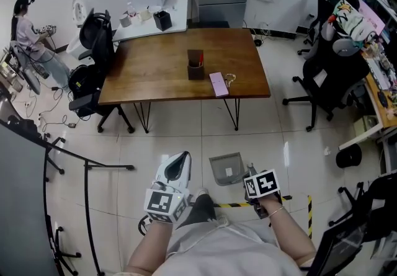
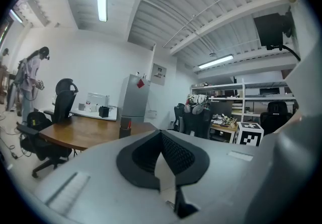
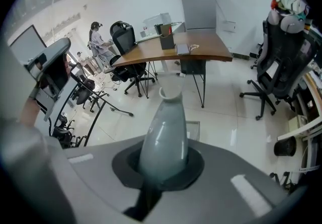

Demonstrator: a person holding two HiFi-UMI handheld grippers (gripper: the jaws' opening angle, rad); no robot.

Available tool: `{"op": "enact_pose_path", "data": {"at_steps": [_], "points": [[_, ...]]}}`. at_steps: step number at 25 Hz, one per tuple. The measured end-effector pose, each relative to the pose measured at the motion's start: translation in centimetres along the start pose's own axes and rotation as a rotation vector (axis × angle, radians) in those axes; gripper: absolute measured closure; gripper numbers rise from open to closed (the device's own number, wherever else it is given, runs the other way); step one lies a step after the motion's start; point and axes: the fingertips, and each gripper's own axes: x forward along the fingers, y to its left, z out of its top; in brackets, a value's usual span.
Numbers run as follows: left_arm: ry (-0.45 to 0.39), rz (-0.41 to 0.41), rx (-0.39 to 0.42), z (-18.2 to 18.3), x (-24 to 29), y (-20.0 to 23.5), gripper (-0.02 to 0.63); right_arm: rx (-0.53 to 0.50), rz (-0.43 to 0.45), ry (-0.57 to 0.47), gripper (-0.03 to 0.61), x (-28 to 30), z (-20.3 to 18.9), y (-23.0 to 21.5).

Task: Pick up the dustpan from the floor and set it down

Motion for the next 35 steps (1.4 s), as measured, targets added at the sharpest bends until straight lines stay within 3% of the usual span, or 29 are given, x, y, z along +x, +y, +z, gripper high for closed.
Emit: {"op": "enact_pose_path", "data": {"at_steps": [9, 17, 23, 29, 35], "points": [[0.018, -0.069, -0.007, 1.2, 6.0, 5.7, 0.598, 0.089, -0.037, -0.004, 0.577, 4.2, 6.4, -1.6], [0.099, -0.017, -0.041, -0.8, 10.0, 9.0, 0.598, 0.109, -0.037, 0.022, 0.577, 10.1, 10.6, -5.1], [0.144, 0.005, -0.023, -3.9, 13.1, 10.4, 0.598, 0.124, -0.058, 0.037, 0.577, 16.2, 13.5, -10.0], [0.169, 0.021, -0.014, -7.7, 15.0, 11.3, 0.598, 0.143, -0.074, 0.035, 0.577, 21.3, 14.2, -13.5], [0.185, 0.024, -0.015, -10.5, 15.8, 11.5, 0.598, 0.158, -0.075, 0.014, 0.577, 23.0, 12.0, -14.5]]}}
